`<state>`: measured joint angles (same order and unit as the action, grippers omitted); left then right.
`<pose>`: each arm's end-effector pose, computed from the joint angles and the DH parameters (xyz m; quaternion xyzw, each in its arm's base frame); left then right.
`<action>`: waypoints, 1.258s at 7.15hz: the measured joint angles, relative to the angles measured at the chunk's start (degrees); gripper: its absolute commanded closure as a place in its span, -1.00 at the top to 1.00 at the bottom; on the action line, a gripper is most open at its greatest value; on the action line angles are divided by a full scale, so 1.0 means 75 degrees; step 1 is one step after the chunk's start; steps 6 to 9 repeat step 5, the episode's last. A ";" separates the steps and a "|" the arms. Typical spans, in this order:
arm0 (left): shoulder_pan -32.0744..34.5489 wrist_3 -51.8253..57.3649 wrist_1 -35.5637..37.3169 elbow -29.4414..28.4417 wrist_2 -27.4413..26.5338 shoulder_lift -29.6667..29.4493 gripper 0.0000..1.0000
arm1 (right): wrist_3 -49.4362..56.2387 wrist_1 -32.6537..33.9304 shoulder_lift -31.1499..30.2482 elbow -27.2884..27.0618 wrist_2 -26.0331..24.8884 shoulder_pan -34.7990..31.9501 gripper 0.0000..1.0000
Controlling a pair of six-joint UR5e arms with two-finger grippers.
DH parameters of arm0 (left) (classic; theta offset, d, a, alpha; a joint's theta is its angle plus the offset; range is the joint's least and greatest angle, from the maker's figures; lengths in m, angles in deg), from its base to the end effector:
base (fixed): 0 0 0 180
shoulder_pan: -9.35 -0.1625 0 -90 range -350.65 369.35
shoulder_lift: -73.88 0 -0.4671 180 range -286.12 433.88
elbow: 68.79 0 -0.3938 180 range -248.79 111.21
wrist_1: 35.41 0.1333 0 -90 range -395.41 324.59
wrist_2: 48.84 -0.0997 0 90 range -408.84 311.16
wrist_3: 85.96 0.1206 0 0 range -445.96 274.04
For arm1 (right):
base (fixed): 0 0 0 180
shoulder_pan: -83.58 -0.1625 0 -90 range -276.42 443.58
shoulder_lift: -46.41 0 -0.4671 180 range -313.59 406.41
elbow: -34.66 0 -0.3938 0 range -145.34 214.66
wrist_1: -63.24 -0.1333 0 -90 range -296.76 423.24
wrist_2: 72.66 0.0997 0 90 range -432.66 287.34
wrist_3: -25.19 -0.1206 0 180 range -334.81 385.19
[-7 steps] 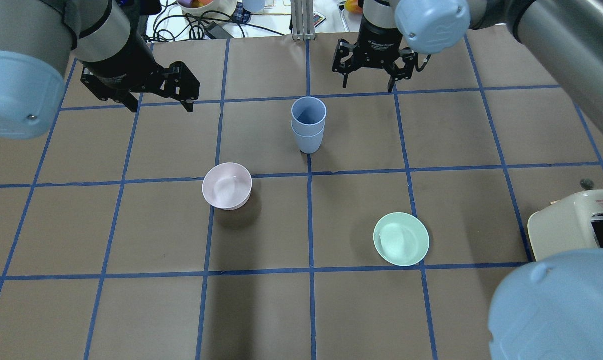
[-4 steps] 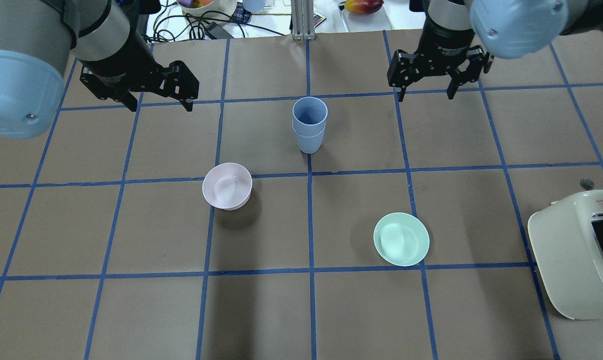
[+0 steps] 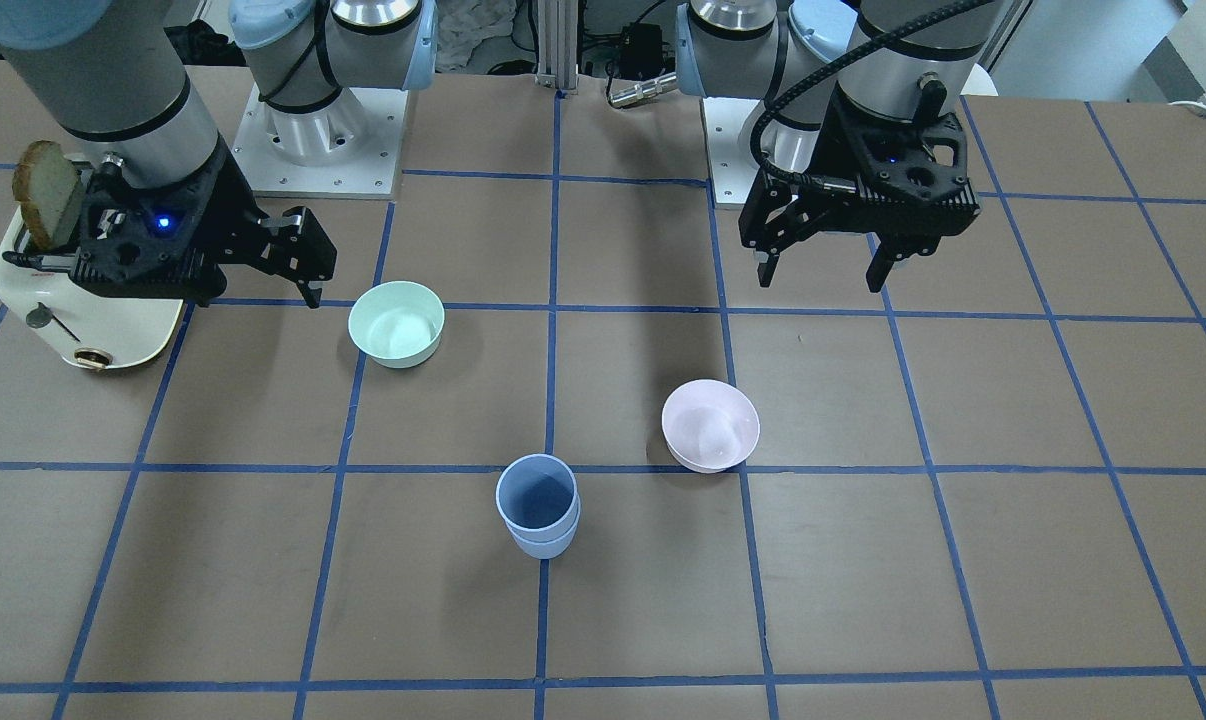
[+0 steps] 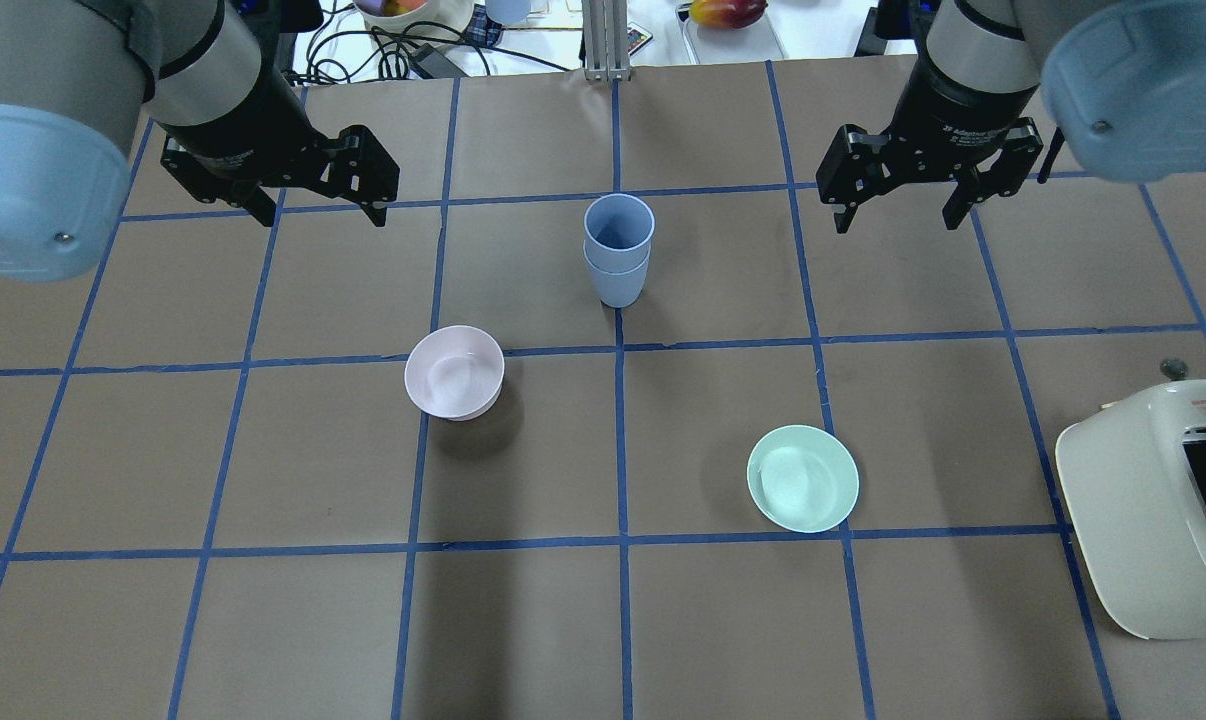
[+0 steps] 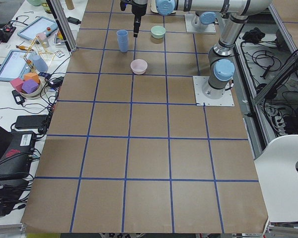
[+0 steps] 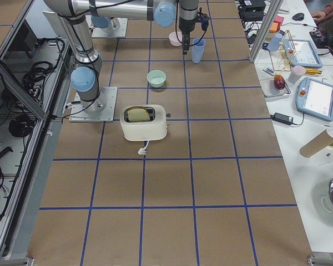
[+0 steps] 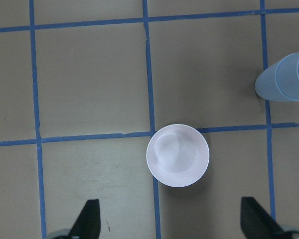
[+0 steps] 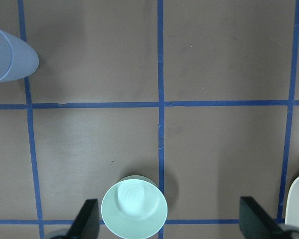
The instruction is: Stack blue cups with both arms
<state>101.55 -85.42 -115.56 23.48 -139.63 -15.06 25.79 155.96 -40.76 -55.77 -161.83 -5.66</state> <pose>-0.1508 -0.4963 0.5170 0.0233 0.9969 -0.0754 0.0058 0.1282 -0.5165 0.4851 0.0014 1.0000 0.0046 0.0073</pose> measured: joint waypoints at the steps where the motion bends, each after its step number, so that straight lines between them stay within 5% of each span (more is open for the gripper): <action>1: 0.0000 0.0002 0.0000 0.0016 0.0000 0.0018 1.00 | 0.0016 -0.0132 -0.0133 0.0001 -0.0002 0.0005 1.00; 9: 0.0001 0.0004 -0.0012 0.0036 0.0000 0.0045 1.00 | 0.0026 -0.0501 -0.0320 0.0045 0.0017 -0.0004 1.00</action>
